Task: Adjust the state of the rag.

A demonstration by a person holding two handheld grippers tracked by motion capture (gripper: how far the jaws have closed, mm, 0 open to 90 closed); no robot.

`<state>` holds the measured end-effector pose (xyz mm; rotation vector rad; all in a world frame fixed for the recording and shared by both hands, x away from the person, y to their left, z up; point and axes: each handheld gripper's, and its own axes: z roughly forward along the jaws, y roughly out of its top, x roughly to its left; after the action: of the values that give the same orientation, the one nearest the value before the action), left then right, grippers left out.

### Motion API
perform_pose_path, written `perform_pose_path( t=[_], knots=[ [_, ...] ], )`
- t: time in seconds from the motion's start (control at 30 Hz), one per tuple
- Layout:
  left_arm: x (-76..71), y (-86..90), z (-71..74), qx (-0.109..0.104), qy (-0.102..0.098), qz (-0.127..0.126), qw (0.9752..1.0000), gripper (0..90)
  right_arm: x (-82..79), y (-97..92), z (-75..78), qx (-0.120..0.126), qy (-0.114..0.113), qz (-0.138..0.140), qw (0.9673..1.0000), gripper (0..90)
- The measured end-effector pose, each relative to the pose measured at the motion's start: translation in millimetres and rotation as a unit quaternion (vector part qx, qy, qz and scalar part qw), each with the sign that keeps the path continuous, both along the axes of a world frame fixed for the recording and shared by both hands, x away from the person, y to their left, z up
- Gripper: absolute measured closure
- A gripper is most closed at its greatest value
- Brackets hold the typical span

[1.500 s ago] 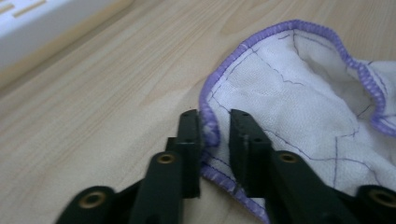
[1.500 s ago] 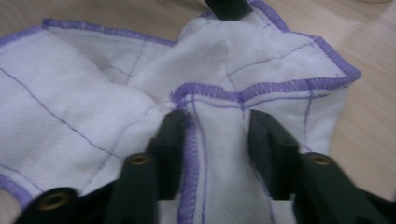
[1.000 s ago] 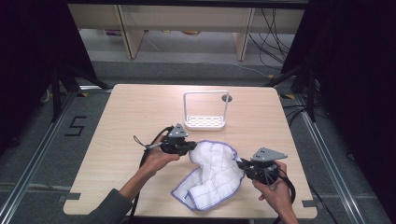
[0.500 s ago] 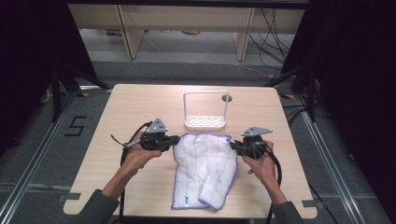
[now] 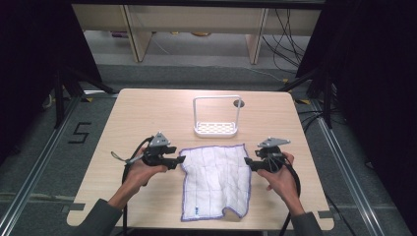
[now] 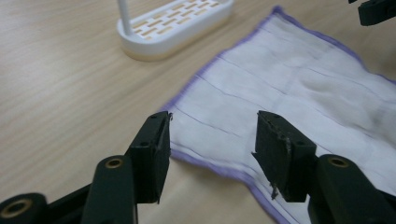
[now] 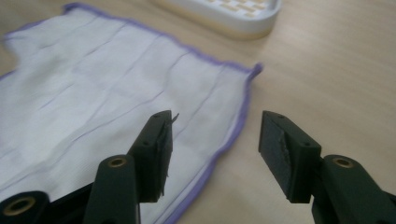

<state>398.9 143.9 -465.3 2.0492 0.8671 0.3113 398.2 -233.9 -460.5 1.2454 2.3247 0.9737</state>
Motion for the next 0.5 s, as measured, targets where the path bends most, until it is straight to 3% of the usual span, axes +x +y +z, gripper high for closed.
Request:
perform_pose_path(
  t=[0.1, 0.17, 0.2, 0.23, 0.3, 0.33, 0.37, 0.47, 0.5],
  knots=[
    [-37.1, -1.0, -2.5, -0.012, 0.005, -0.027, 0.9995, 42.7, -32.8, -0.2, 0.6, 0.010, 0.011, 0.029, 0.9994, 44.1],
    [-59.1, -0.4, -6.9, 0.000, 0.012, -0.051, 0.9986, 41.5, -53.7, 0.6, -1.0, 0.007, 0.017, 0.041, 0.9990, 44.0],
    [-68.0, -0.8, -10.2, -0.001, 0.014, -0.052, 0.9986, 40.5, -63.3, 1.3, -0.9, 0.004, 0.020, 0.044, 0.9988, 43.8],
    [-77.1, -3.7, -14.1, -0.015, 0.021, -0.046, 0.9986, 39.3, -72.3, 1.9, -2.2, 0.002, 0.018, 0.044, 0.9989, 43.6],
    [-90.2, -5.5, -17.3, -0.002, 0.023, -0.065, 0.9977, 38.8, -87.0, 3.0, -3.6, 0.002, 0.018, 0.053, 0.9984, 43.8],
    [-96.2, -9.1, -19.3, -0.009, 0.021, -0.064, 0.9977, 38.7, -92.0, 2.9, -5.6, 0.001, 0.010, 0.065, 0.9979, 44.1],
    [-99.7, -11.3, -20.4, -0.006, 0.019, -0.069, 0.9974, 38.5, -98.3, 4.2, -6.8, 0.005, 0.019, 0.065, 0.9977, 44.4],
    [-108.0, -20.7, -25.8, 0.040, 0.004, -0.098, 0.9944, 38.1, -106.5, 7.7, -12.8, 0.011, 0.023, 0.081, 0.9964, 44.8],
    [-110.0, -24.1, -28.7, 0.032, 0.009, -0.096, 0.9948, 38.1, -108.3, 9.6, -14.8, 0.010, 0.032, 0.081, 0.9962, 45.1]
  ],
)
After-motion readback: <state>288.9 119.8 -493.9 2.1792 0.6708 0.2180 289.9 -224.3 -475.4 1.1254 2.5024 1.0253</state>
